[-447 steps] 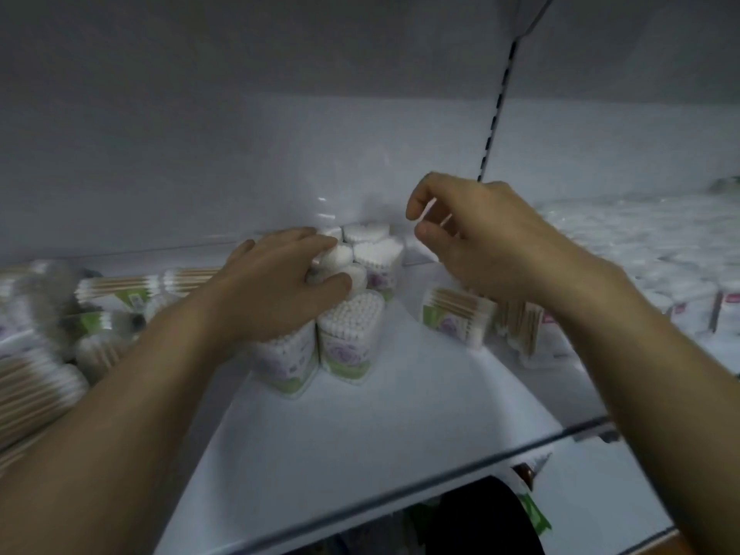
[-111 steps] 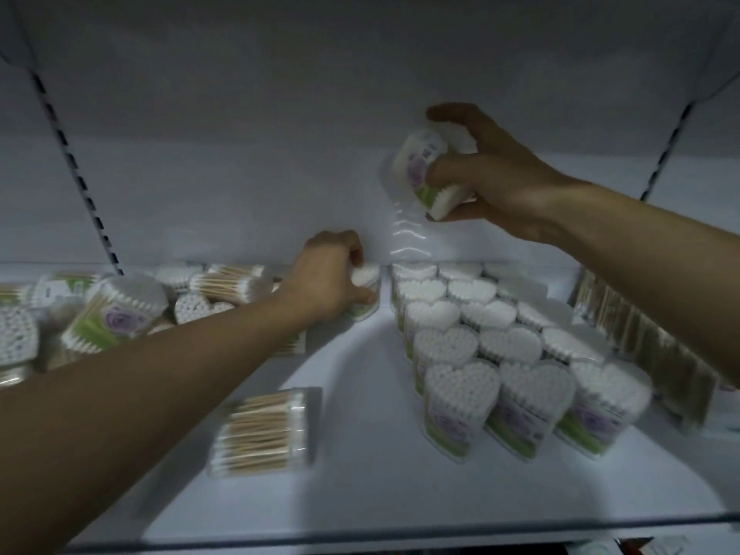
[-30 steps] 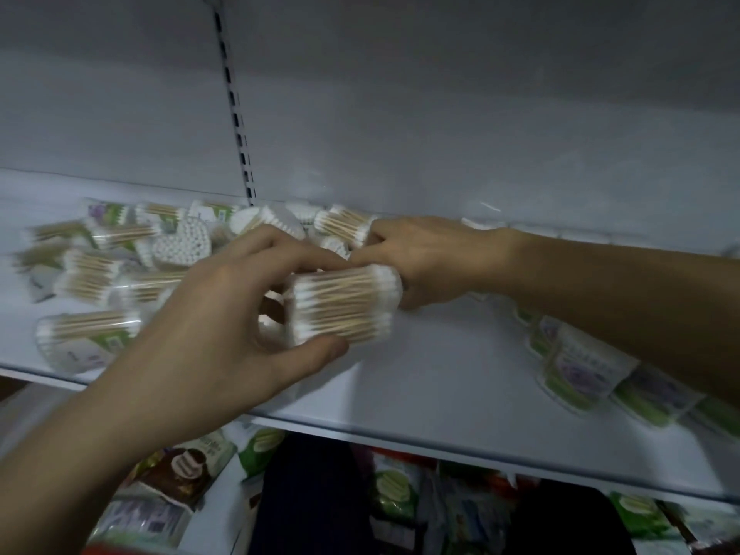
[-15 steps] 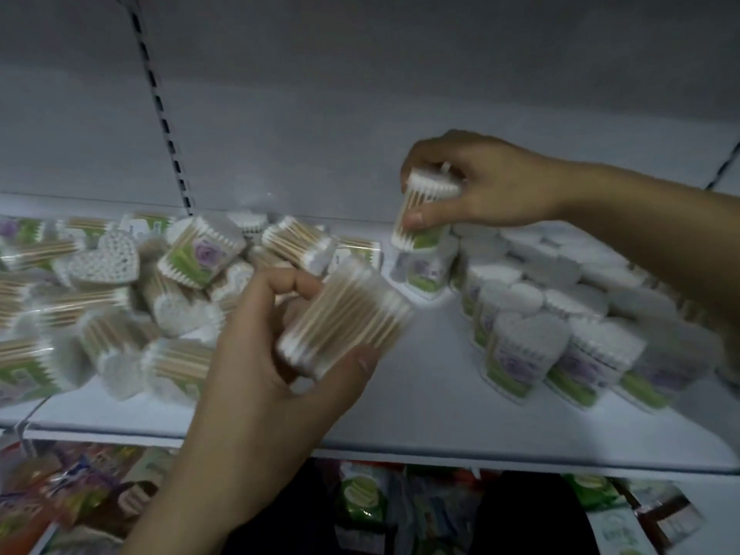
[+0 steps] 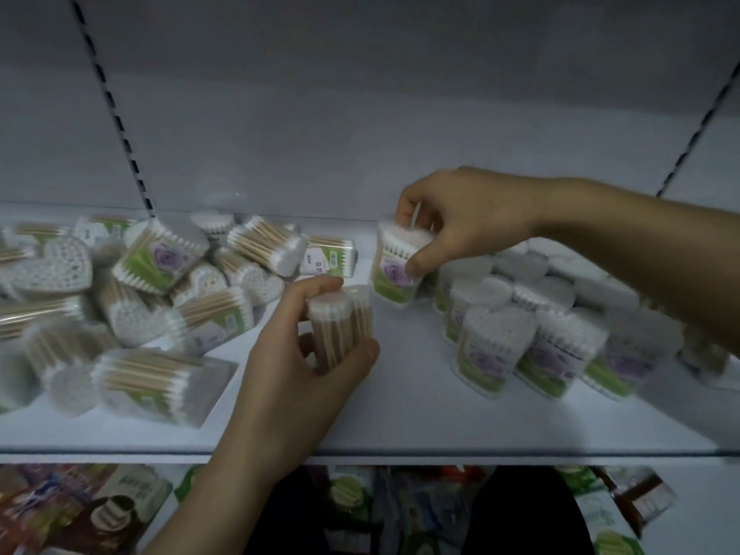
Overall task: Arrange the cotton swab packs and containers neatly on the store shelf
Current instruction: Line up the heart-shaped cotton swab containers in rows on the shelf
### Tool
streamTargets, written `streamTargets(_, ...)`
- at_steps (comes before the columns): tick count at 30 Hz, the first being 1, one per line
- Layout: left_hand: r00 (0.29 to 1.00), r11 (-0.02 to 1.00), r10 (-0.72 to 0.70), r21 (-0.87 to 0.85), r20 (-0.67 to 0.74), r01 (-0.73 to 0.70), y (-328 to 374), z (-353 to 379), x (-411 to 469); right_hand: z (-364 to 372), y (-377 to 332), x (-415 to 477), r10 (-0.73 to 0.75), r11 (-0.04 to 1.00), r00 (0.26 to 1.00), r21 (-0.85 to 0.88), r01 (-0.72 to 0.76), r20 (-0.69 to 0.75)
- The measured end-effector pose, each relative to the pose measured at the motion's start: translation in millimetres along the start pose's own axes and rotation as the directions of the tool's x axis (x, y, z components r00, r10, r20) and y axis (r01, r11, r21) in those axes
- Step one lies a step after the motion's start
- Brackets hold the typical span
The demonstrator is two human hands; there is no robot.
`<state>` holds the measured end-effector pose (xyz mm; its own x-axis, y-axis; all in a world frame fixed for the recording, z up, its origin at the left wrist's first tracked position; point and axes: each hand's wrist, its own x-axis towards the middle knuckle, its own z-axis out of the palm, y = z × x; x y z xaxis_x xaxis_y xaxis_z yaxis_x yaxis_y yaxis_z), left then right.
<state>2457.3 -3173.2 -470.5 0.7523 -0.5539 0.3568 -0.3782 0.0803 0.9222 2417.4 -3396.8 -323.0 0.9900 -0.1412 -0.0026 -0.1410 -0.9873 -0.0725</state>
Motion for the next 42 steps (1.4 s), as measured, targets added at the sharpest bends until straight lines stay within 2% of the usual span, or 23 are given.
streamTargets(3,1.000,0.993,-0.017,-0.113,0.014,0.019,-2,1,0,16,1,4,-0.010,0.988,1.000,-0.152,0.010,-0.002)
streamTargets(6,1.000,0.985,0.013,-0.170,0.019,-0.009,-1,0,-2,24,3,5,-0.019,0.990,1.000,-0.137,0.017,-0.017)
streamTargets(10,0.999,0.985,0.021,-0.169,-0.041,-0.027,3,1,-1,24,6,4,-0.043,0.990,0.998,-0.139,0.037,-0.040)
streamTargets(14,0.996,0.995,0.084,0.048,-0.021,-0.082,7,6,-3,24,10,4,-0.029,0.994,0.999,-0.110,0.026,-0.019)
streamTargets(17,0.991,0.952,0.131,0.276,0.015,-0.130,7,14,1,21,16,0,-0.030,0.998,1.000,-0.063,0.029,-0.005)
streamTargets(19,0.984,0.899,0.170,0.403,0.045,-0.173,9,22,5,15,20,-3,-0.044,0.998,0.996,0.047,0.048,-0.082)
streamTargets(21,0.984,0.862,0.164,0.475,0.070,-0.177,11,30,8,7,25,-7,-0.017,0.991,0.975,0.122,0.045,-0.224)
streamTargets(23,0.983,0.862,0.149,0.472,0.112,-0.184,10,31,6,1,32,-11,0.019,0.989,0.946,0.147,0.030,-0.324)
streamTargets(27,0.973,0.929,0.099,0.330,0.209,-0.166,10,26,2,0,41,-21,0.055,0.980,0.931,0.197,0.019,-0.361)
streamTargets(31,0.968,0.882,0.158,0.413,0.196,-0.228,9,35,11,4,41,-23,0.043,0.977,0.920,0.207,0.042,-0.391)
streamTargets(42,0.968,0.849,0.199,0.466,0.153,-0.248,-3,51,26,-2,36,-12,-0.014,0.983,0.927,0.163,0.081,-0.374)
